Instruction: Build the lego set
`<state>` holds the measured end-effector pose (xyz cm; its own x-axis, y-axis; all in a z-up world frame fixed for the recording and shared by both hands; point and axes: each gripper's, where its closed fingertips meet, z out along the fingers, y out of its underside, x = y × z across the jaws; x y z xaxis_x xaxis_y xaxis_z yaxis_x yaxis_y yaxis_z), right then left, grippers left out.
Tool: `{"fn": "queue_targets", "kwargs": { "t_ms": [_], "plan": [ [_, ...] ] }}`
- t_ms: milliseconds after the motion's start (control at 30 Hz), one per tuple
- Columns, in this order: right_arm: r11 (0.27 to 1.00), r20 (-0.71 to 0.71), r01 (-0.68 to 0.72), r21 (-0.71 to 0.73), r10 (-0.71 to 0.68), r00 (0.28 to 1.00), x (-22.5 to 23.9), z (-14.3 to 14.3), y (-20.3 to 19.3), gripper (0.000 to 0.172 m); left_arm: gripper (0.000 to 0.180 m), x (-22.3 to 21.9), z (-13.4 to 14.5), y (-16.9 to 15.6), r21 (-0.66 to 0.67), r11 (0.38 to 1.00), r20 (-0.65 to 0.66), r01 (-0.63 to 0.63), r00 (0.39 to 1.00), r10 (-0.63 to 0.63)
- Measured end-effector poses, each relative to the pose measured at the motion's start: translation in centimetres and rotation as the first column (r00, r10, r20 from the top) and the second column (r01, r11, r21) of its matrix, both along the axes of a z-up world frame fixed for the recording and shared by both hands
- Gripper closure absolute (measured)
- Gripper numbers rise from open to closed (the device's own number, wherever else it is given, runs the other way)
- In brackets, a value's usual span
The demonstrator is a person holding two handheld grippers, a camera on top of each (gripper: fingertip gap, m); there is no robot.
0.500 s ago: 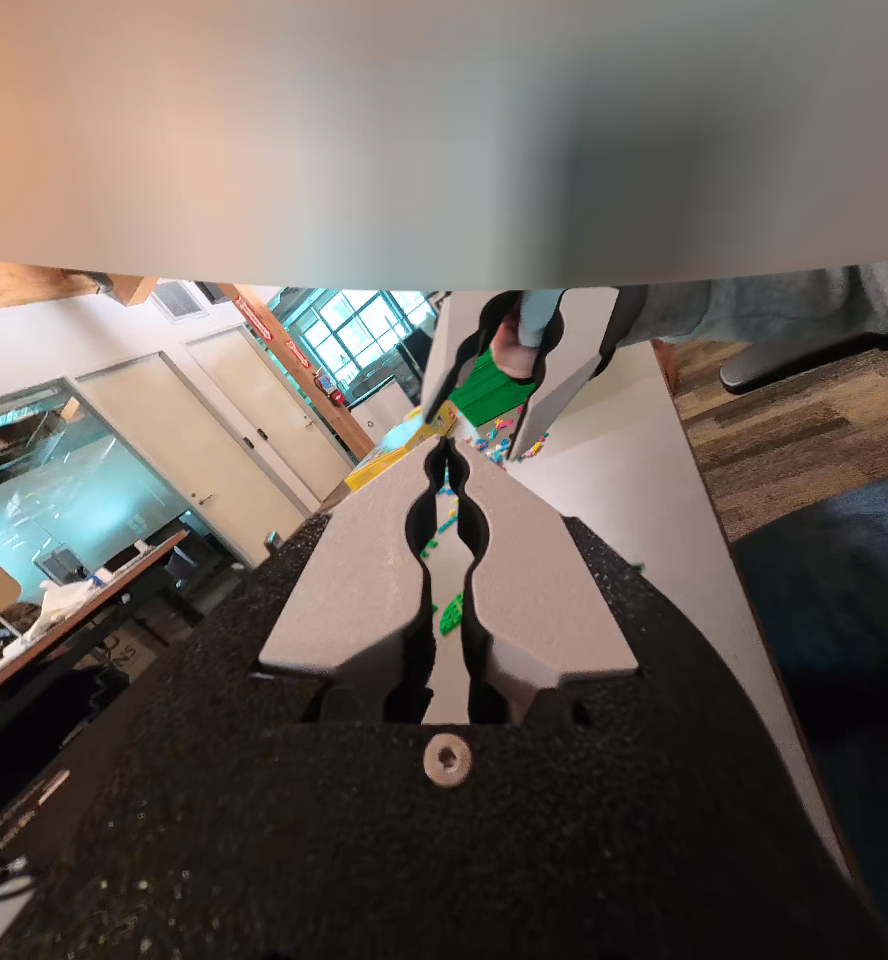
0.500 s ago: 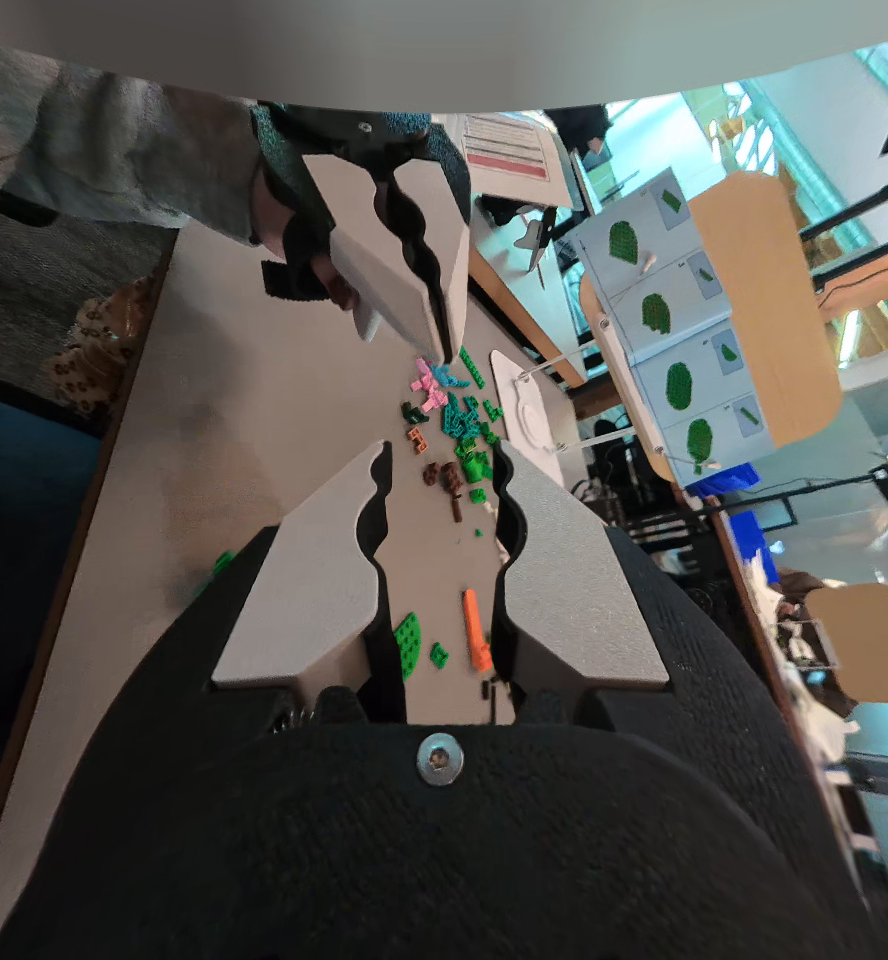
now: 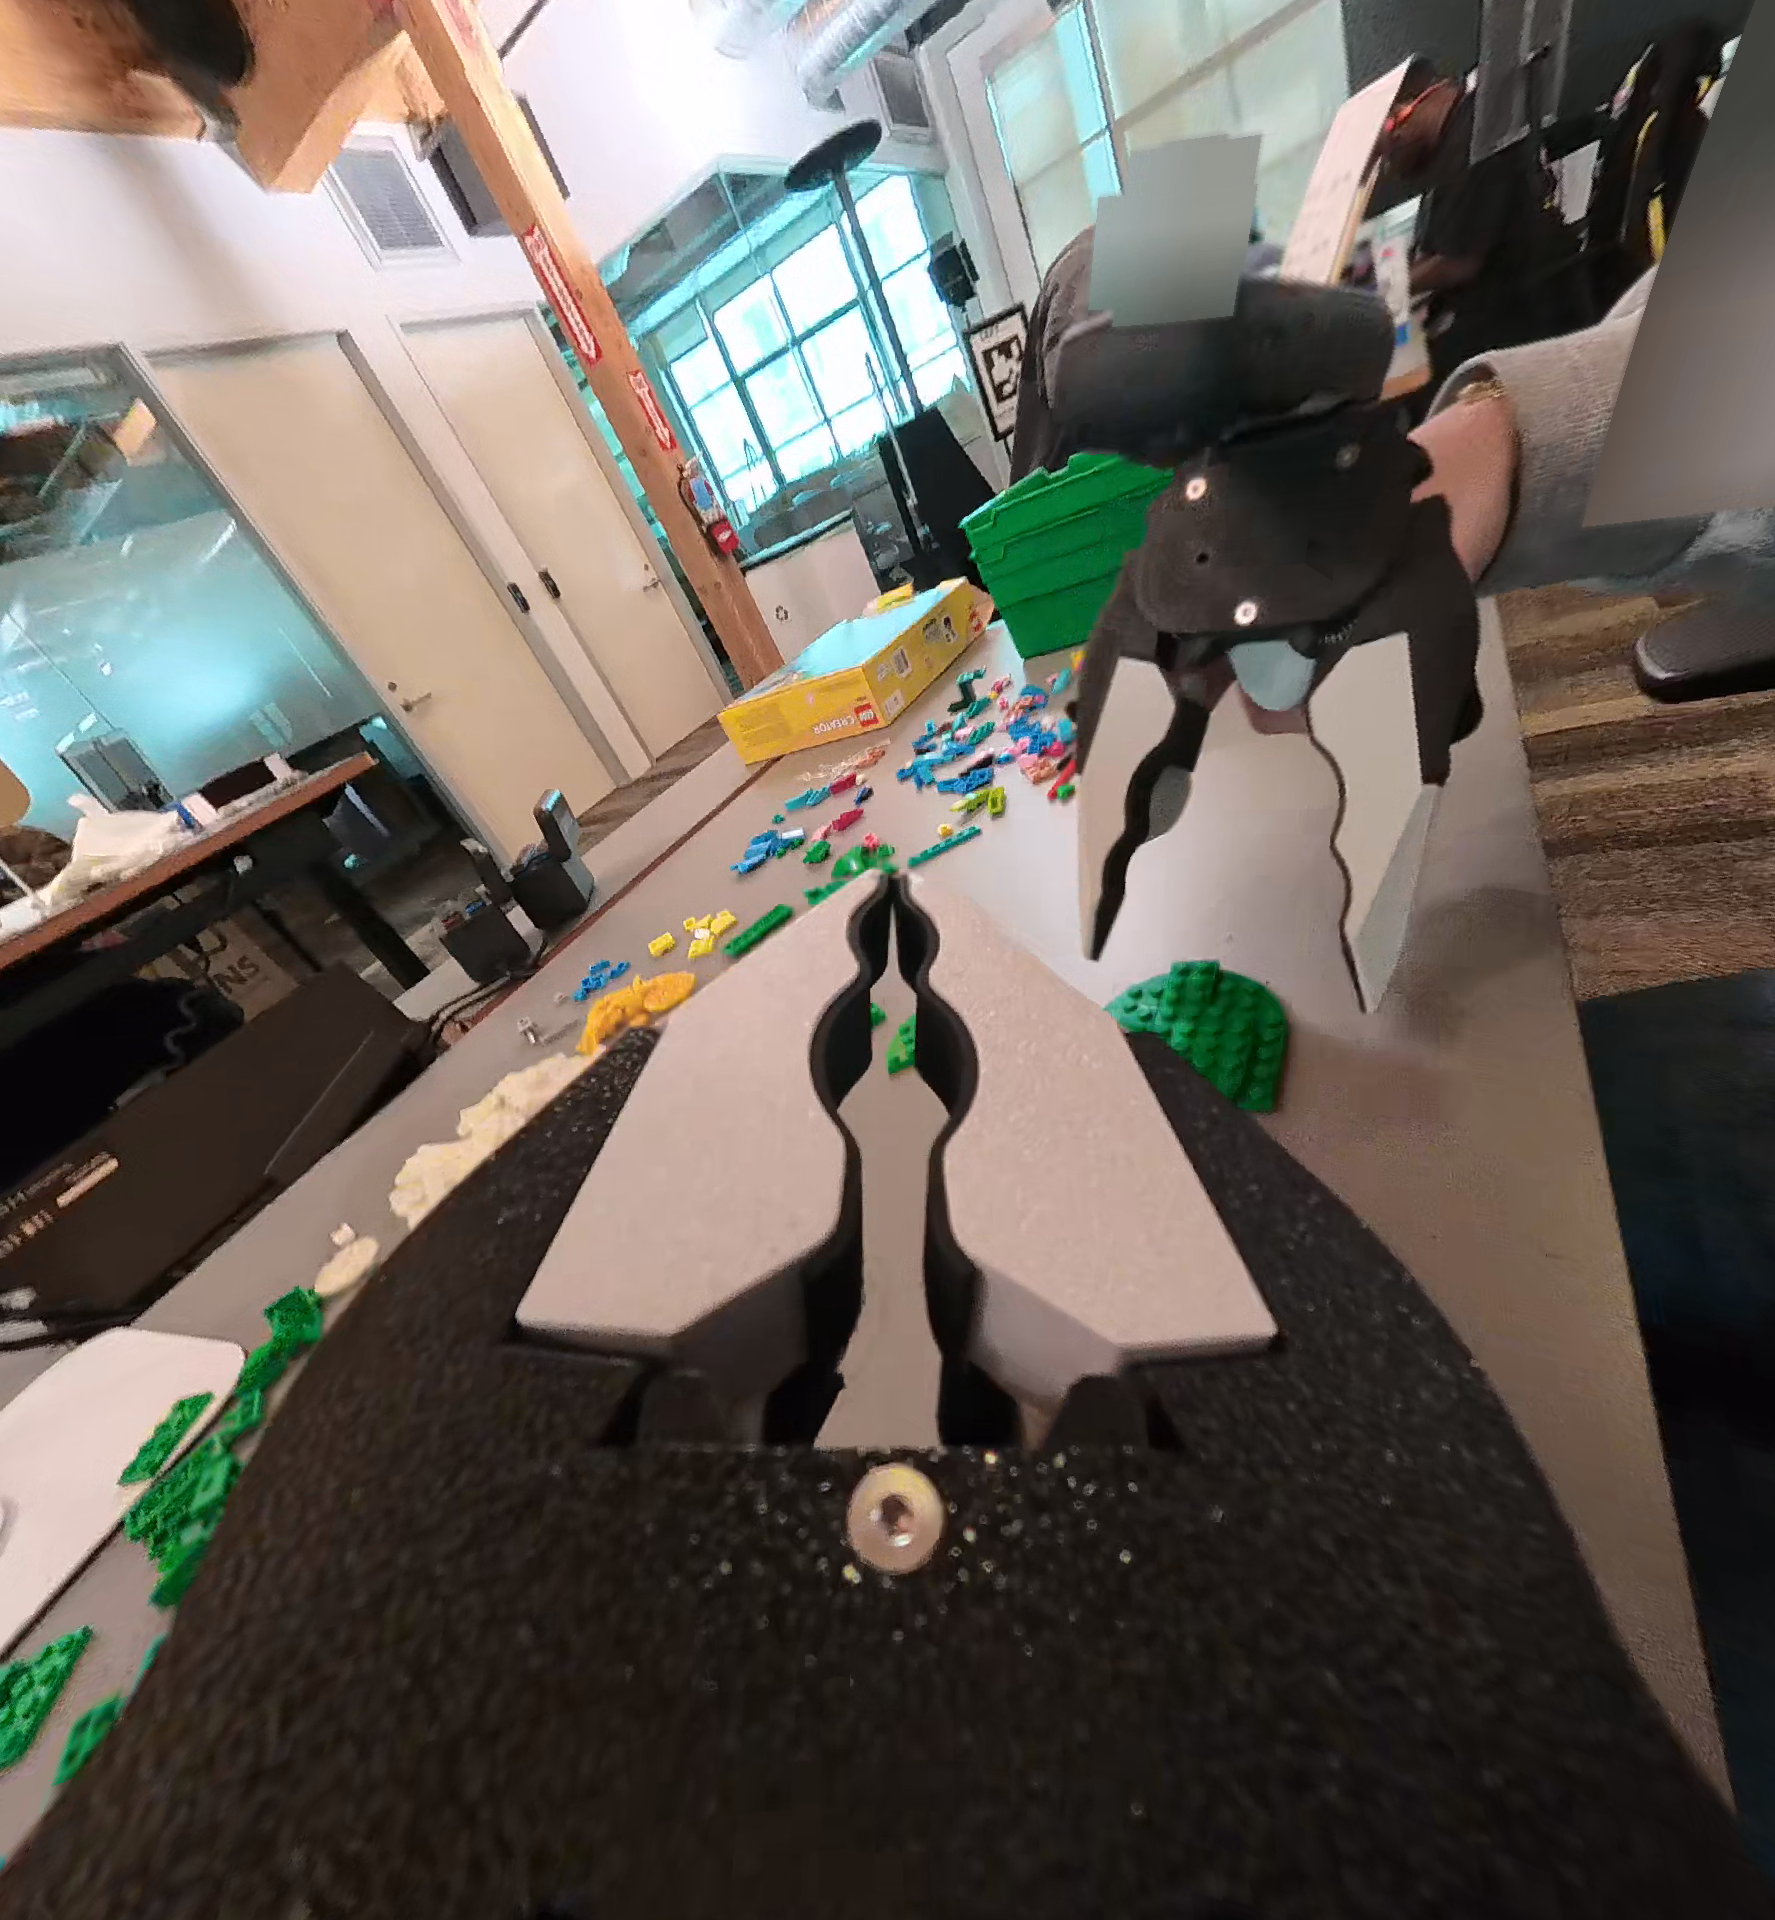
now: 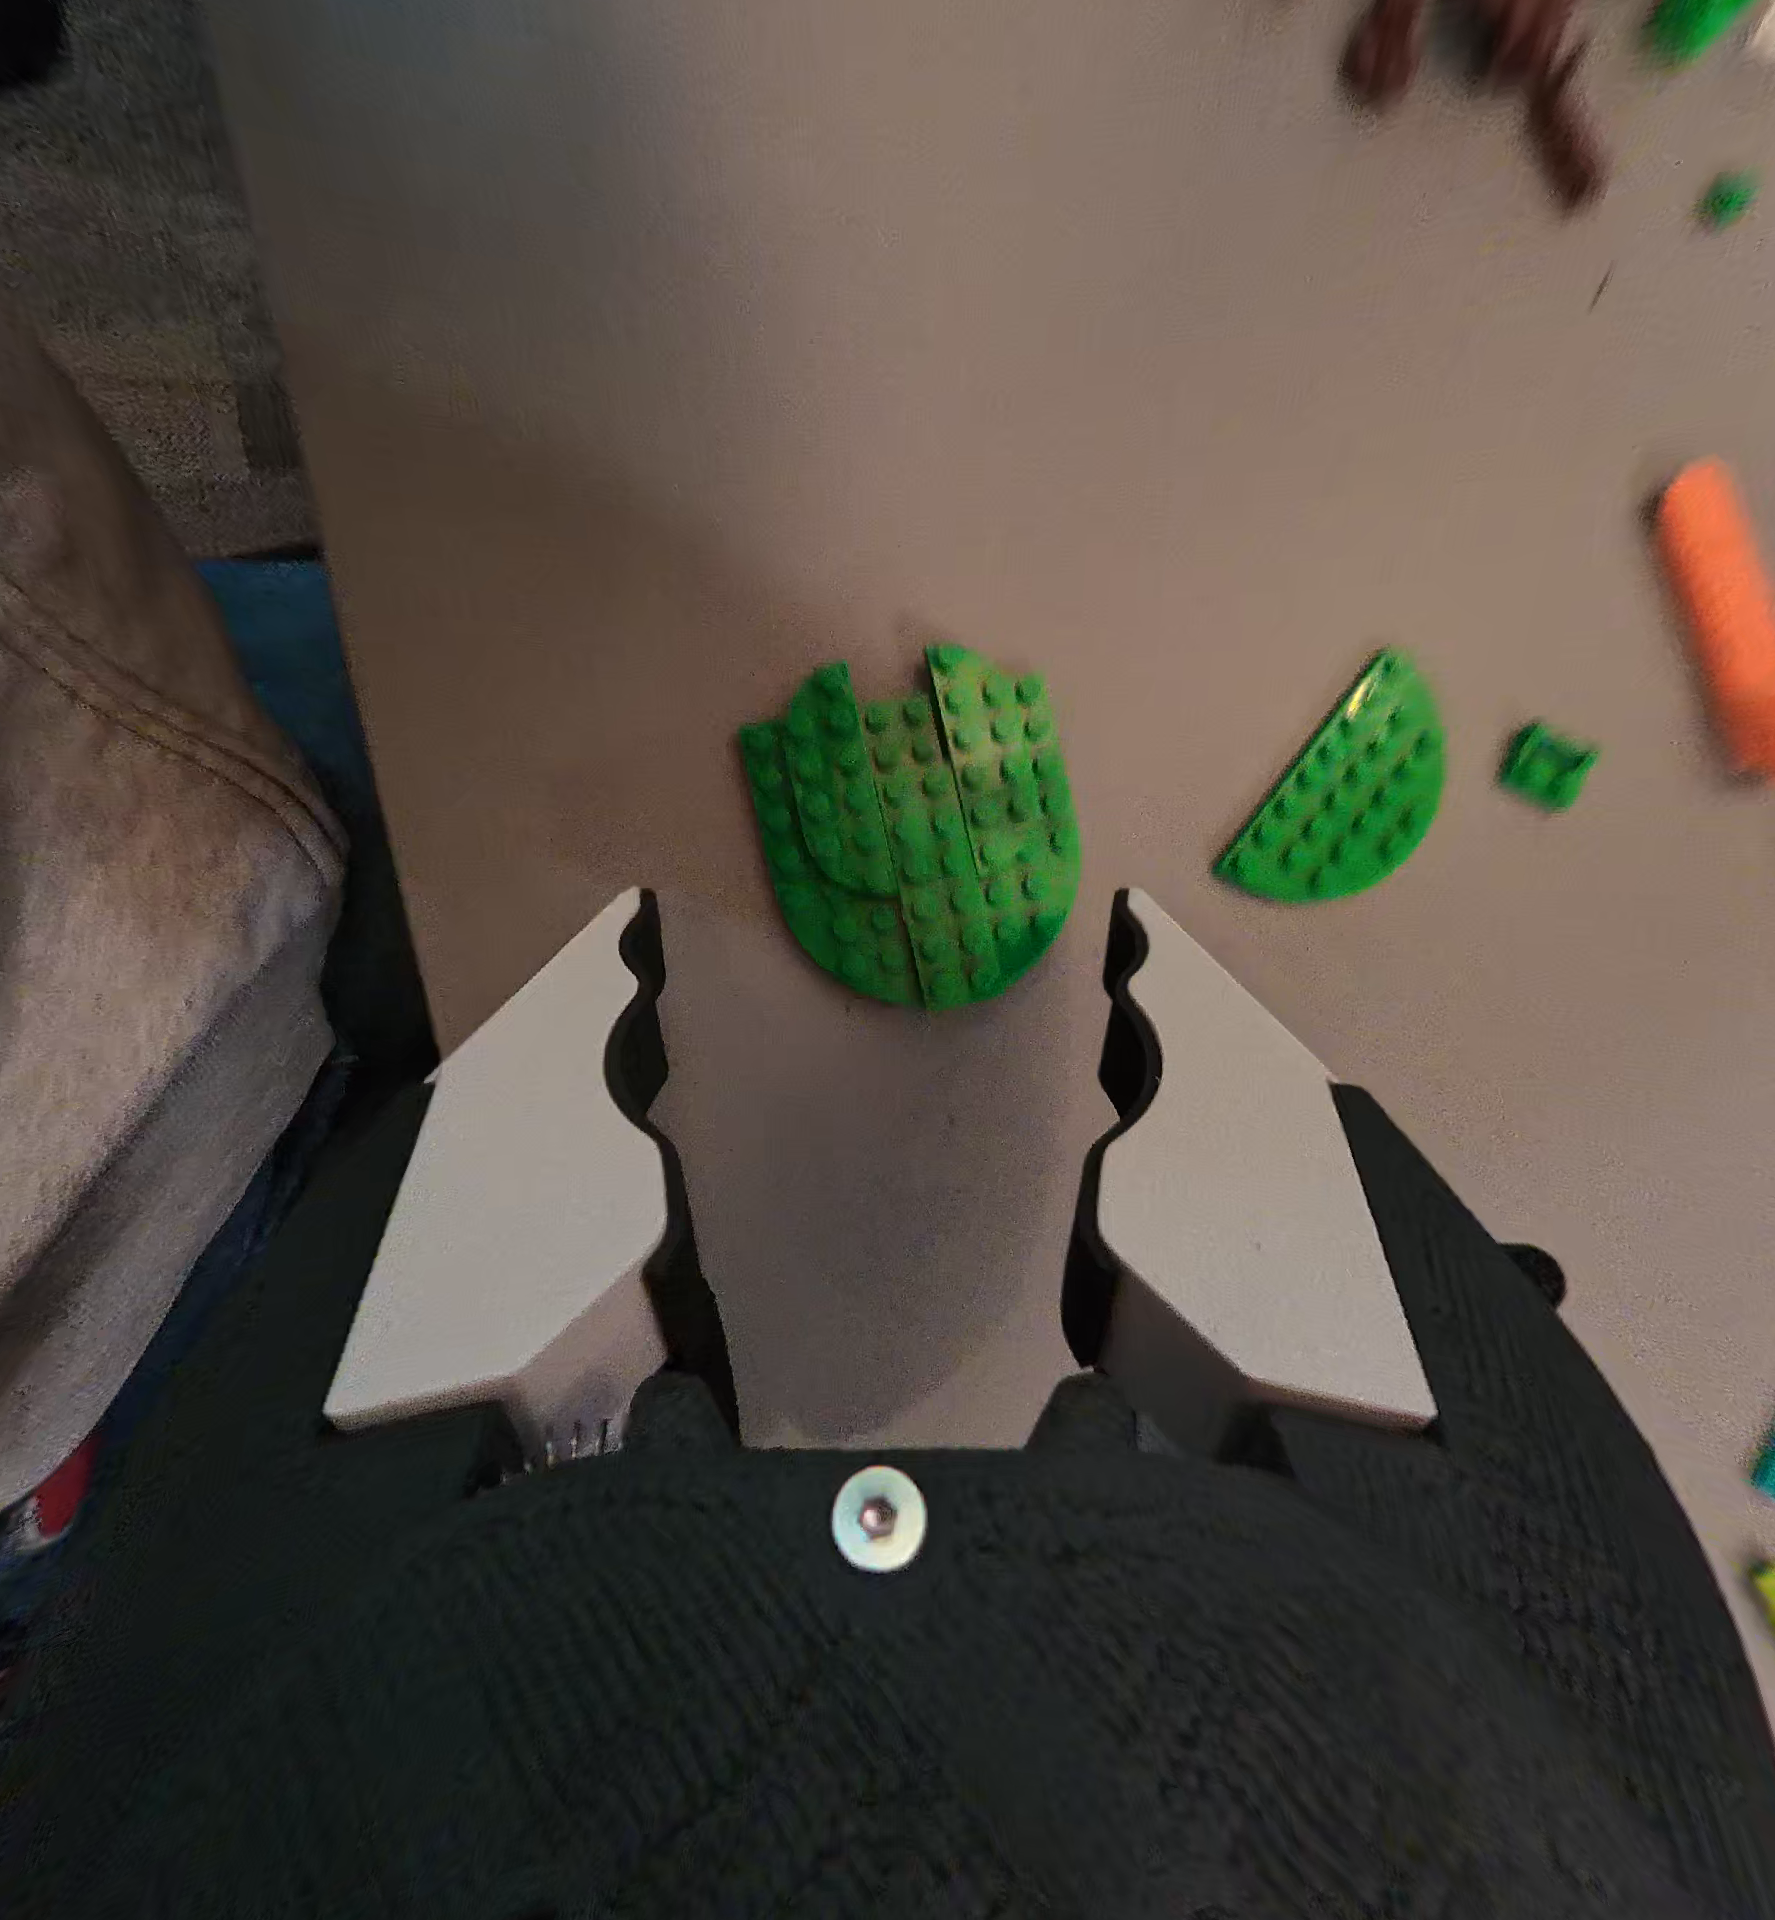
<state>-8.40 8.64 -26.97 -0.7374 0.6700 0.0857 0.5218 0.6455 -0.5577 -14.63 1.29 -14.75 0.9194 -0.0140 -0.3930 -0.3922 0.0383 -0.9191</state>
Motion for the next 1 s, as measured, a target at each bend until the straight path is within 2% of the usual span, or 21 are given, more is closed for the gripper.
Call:
{"fn": "queue_targets", "kwargs": {
  "t_ms": [133, 267, 367, 433, 500, 567, 633, 700, 800, 867, 933, 1000],
  "plan": [
    [0.998, 0.024, 0.034, -0.05, -0.033, 0.999, -0.3, -0.6, 0.5, 0.091, 0.18, -0.7, -0.6, 0.1, -0.036, 0.999, 0.033, -0.024, 0.999, 0.025],
    [0.995, 0.114, 0.055, -0.082, -0.045, 0.992, 0.8, -0.9, -0.1, 0.1, 0.178, -1.1, -0.5, -0.2, -0.03, 0.999, 0.052, -0.028, 0.998, 0.03],
    [0.99, 0.208, 0.068, -0.127, -0.04, 0.977, 2.1, -0.5, -1.6, 0.104, 0.178, -1.3, -0.4, -0.3, -0.024, 0.999, 0.056, -0.035, 0.998, 0.036],
    [0.982, 0.236, 0.023, -0.186, 0.022, 0.971, 2.9, -0.2, -3.7, 0.104, 0.177, -1.3, -0.4, -0.2, -0.026, 0.999, 0.057, -0.032, 0.998, 0.034],
    [0.962, 0.207, -0.066, -0.264, 0.124, 0.97, 3.4, 0.3, -6.4, 0.104, 0.177, -1.2, -0.4, -0.2, -0.03, 0.999, 0.062, -0.029, 0.998, 0.031],
    [0.954, 0.117, -0.114, -0.279, 0.152, 0.981, 2.6, 1.1, -7.5, 0.105, 0.177, -1.3, -0.5, -0.2, -0.033, 0.999, 0.063, -0.032, 0.997, 0.034],
    [0.959, -0.018, -0.137, -0.247, 0.136, 0.99, 0.9, 2.0, -7.4, 0.105, 0.177, -1.5, -0.4, -0.3, -0.032, 0.999, 0.06, -0.043, 0.997, 0.045],
    [0.96, -0.109, -0.196, -0.2, 0.177, 0.978, -0.1, 2.4, -7.7, 0.104, 0.177, -1.8, -0.2, -0.6, -0.022, 0.998, 0.061, -0.051, 0.997, 0.053],
    [0.91, -0.173, -0.393, -0.132, 0.369, 0.913, 0.6, 1.9, -10.2, 0.103, 0.177, -2.2, 0.2, -0.9, 0.002, 0.998, 0.08, -0.06, 0.995, 0.06],
    [0.876, -0.161, -0.476, -0.079, 0.46, 0.873, 1.0, 0.9, -11.3, 0.112, 0.178, -2.5, 0.4, -1.1, 0.008, 0.998, 0.087, -0.066, 0.994, 0.065],
    [0.883, -0.12, -0.468, -0.044, 0.46, 0.88, 0.4, -0.1, -11.4, 0.128, 0.178, -2.8, 0.4, -1.4, 0.01, 0.997, 0.085, -0.081, 0.993, 0.08],
    [0.899, -0.118, -0.433, -0.059, 0.425, 0.898, -0.7, -0.3, -11.6, 0.136, 0.178, -3.2, 0.5, -1.6, 0.014, 0.996, 0.087, -0.092, 0.992, 0.09]
  ]
}}
